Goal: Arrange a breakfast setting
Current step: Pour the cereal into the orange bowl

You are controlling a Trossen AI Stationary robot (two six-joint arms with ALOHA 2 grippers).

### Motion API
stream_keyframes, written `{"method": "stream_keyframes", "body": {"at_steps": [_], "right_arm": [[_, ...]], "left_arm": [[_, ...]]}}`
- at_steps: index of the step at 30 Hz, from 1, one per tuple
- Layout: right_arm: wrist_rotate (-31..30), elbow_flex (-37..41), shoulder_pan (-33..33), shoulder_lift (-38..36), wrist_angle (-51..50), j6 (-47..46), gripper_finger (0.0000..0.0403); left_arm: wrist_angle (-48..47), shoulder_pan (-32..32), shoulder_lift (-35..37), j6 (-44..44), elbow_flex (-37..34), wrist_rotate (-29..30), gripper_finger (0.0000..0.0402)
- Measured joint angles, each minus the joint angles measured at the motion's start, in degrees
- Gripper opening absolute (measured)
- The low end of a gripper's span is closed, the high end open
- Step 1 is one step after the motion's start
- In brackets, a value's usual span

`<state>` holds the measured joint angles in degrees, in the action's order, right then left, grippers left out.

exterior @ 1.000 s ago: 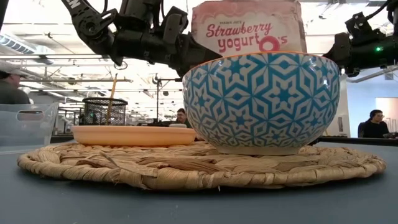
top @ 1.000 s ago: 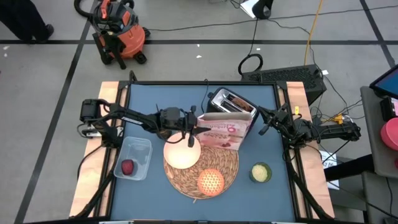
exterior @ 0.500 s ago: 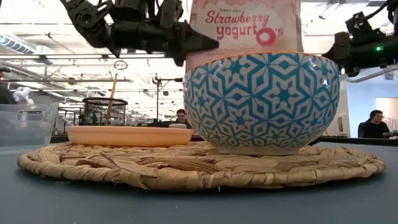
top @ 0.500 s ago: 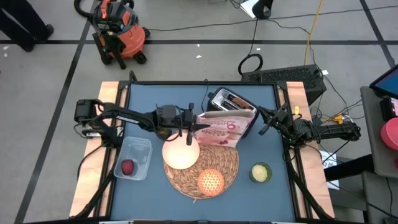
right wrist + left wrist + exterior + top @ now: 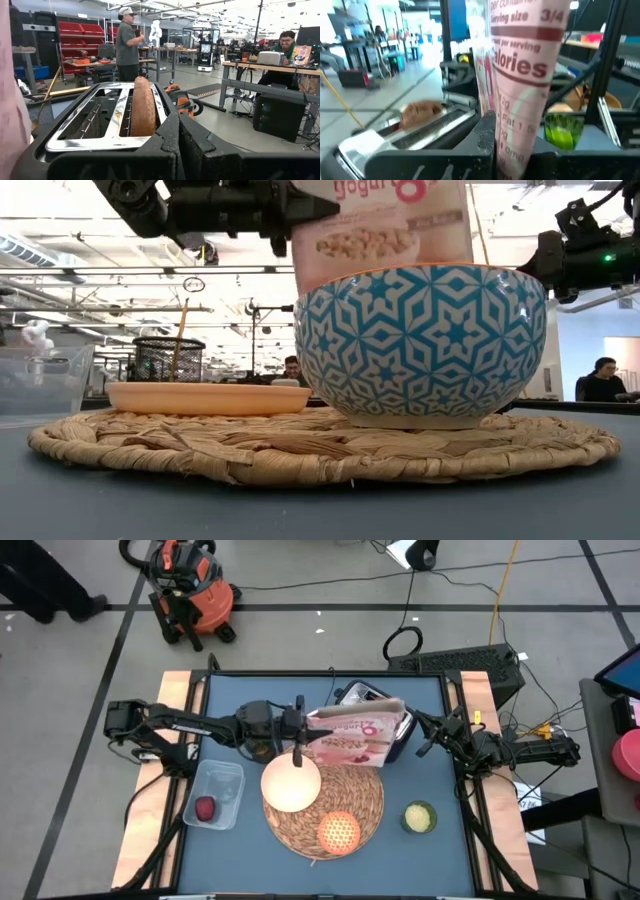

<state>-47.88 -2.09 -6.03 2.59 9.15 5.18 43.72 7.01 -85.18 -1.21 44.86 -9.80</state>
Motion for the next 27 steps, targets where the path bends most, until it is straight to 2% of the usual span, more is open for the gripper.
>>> {"method": "stream_keyframes", "body": {"at_steps": [11, 24, 27], "right_arm": [[0.0, 0.0, 0.0, 0.0, 0.1, -0.6, 0.0000], [0.0, 0.0, 0.0, 0.0, 0.2, -11.4, 0.0001], [0.1, 0.0, 0.0, 0.0, 0.5, -12.0, 0.0012]], "left_arm": [[-0.4, 1.6, 5.8, 0.9, 0.0, -0.1, 0.0006], [-0.5, 2.7, 6.4, 1.8, 0.0, -0.1, 0.0006], [-0.6, 2.7, 6.4, 1.7, 0.0, -0.1, 0.0006]]}}
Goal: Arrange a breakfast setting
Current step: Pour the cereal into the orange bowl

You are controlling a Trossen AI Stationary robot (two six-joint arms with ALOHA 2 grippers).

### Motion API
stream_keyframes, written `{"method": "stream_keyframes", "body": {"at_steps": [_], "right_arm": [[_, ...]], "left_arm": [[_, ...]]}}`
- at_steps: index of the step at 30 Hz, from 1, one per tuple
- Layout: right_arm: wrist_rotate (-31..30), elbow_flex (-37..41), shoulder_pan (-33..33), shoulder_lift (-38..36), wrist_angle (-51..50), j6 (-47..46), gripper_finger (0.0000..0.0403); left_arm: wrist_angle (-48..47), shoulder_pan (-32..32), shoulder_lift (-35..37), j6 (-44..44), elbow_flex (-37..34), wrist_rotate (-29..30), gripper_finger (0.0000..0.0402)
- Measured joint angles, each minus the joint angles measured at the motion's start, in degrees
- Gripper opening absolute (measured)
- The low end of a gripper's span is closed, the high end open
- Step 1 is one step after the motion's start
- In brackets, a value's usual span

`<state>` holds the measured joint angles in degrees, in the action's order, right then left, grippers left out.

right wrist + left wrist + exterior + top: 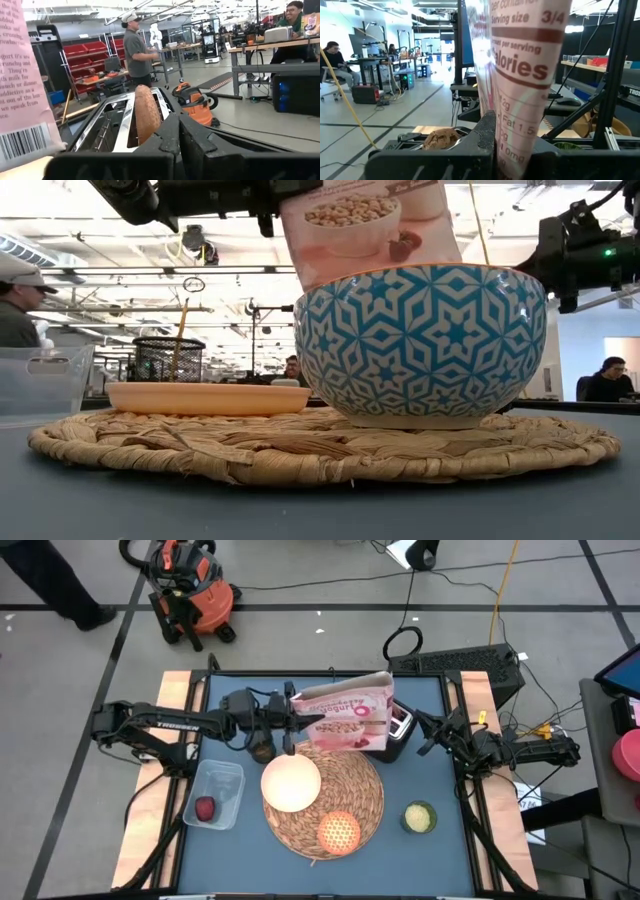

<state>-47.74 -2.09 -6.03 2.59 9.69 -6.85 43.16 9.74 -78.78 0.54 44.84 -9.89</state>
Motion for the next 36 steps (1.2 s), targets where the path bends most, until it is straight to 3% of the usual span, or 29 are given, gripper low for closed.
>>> {"method": "stream_keyframes", "body": {"at_steps": [5, 15, 20, 28, 36], "right_arm": [[0.1, 0.0, 0.0, 0.0, 1.9, -2.1, 0.0065], [7.6, 0.0, 0.0, 0.0, 7.6, -7.1, 0.0241], [8.8, 0.0, 0.0, 0.0, 9.4, -11.4, 0.0302], [17.9, -0.1, 0.0, 0.0, 17.3, -11.3, 0.0324], [18.0, -4.2, 0.0, 2.1, 17.6, -5.2, 0.0324]], "left_arm": [[0.0, 0.0, 0.0, 0.0, 0.0, 0.0, 0.0006], [-0.1, 0.0, 0.0, 0.0, 0.0, 0.0, 0.0006], [-0.1, 0.0, 0.0, 0.0, 0.0, 0.0, 0.0006], [-0.1, 0.0, 0.0, 0.0, 0.0, 0.0, 0.0006], [-0.1, 0.0, 0.0, 0.0, 0.0, 0.0, 0.0006]]}}
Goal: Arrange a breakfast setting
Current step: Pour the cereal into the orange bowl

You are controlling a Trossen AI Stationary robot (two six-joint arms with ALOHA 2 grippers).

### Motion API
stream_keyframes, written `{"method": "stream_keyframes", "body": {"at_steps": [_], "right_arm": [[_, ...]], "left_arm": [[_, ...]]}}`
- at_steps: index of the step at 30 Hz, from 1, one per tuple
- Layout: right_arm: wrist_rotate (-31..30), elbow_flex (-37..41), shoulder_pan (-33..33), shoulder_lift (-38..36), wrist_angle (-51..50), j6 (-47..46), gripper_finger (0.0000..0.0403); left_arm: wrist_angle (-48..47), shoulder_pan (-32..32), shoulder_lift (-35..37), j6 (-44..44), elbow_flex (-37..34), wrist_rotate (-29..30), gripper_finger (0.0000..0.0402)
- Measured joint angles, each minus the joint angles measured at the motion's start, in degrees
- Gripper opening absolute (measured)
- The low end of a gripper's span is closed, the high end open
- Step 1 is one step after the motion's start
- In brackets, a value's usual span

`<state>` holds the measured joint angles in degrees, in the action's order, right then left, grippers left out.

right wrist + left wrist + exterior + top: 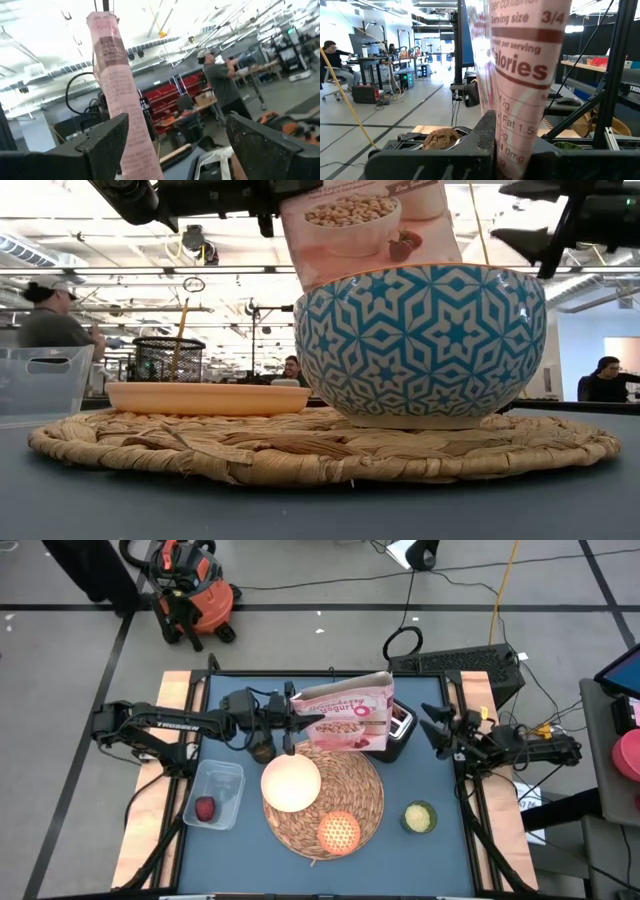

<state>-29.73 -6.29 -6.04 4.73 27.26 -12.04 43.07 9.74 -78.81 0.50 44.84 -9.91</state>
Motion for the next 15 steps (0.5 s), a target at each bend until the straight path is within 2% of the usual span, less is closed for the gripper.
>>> {"method": "stream_keyframes", "body": {"at_steps": [6, 10, 15], "right_arm": [[0.2, -4.2, 0.0, 6.1, -0.3, 5.0, 0.0325], [3.3, -7.5, 0.0, 11.3, -0.7, 6.0, 0.0325], [3.9, -12.5, 0.0, 17.7, -1.0, 11.3, 0.0325]], "left_arm": [[0.0, 0.0, 0.0, 0.0, 0.0, 0.0, 0.0006], [0.0, 0.0, 0.0, 0.0, 0.0, 0.0, 0.0006], [0.0, 0.0, 0.0, 0.0, 0.0, 0.0, 0.0006]]}}
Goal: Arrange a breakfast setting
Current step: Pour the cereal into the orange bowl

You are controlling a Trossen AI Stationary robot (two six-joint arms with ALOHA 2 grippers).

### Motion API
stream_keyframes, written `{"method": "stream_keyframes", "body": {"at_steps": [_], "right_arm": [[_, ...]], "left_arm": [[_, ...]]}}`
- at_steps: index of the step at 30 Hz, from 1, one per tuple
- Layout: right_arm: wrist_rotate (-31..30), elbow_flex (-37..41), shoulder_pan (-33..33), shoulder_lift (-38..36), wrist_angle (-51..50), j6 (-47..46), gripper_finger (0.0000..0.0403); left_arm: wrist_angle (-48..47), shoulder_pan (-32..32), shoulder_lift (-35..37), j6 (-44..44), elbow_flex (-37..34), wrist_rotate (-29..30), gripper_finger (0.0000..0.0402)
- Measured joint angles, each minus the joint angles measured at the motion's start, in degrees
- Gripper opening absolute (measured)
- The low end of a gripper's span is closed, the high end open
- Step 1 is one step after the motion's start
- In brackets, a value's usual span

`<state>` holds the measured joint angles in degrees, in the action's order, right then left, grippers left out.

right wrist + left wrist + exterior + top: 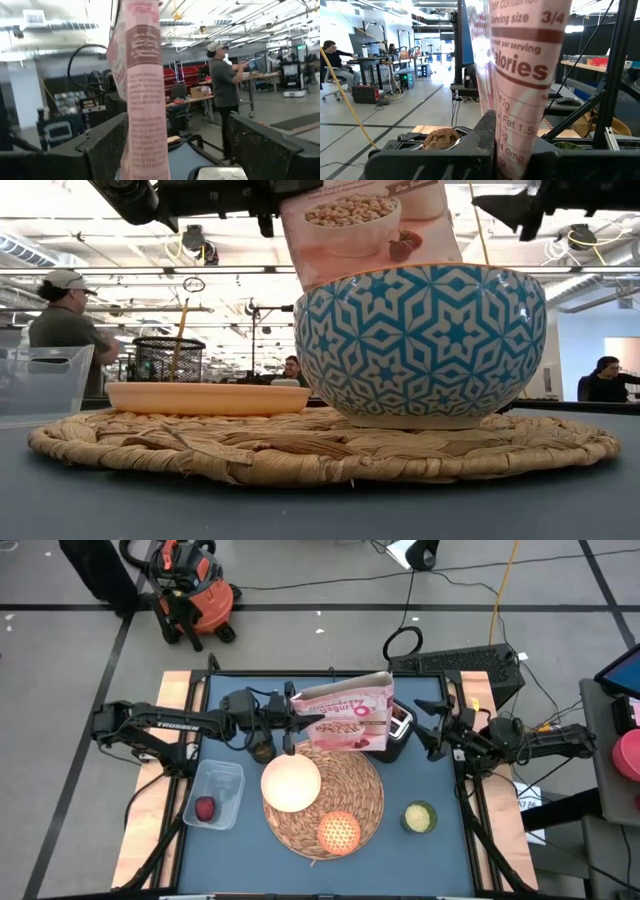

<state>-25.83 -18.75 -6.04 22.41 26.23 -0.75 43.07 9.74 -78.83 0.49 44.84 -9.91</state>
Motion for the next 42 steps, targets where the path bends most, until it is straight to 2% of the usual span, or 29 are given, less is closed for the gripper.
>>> {"method": "stream_keyframes", "body": {"at_steps": [8, 18, 24, 30, 37, 42], "right_arm": [[0.5, -6.0, 0.1, 8.3, -2.1, 3.0, 0.0325], [0.5, -6.4, 0.6, 16.1, -2.1, 3.0, 0.0325], [0.9, -6.4, 2.9, 19.5, -2.0, -0.8, 0.0325], [9.4, -6.4, 4.9, 22.9, -0.8, -3.3, 0.0325], [12.0, -6.4, 6.1, 28.3, 2.0, -5.0, 0.0325], [18.6, -6.4, 6.5, 31.9, 7.9, -4.7, 0.0310]], "left_arm": [[0.0, 0.0, 0.0, 0.0, 0.0, 0.0, 0.0006], [0.0, 0.0, 0.0, 0.0, 0.0, 0.0, 0.0006], [0.0, 0.0, 0.0, 0.0, 0.0, 0.0, 0.0006], [0.0, 0.0, 0.0, 0.0, 0.0, 0.0, 0.0006], [0.0, 0.0, 0.0, 0.0, 0.0, 0.0, 0.0006], [-0.1, 0.0, 0.0, 0.0, 0.0, -0.2, 0.0006]]}}
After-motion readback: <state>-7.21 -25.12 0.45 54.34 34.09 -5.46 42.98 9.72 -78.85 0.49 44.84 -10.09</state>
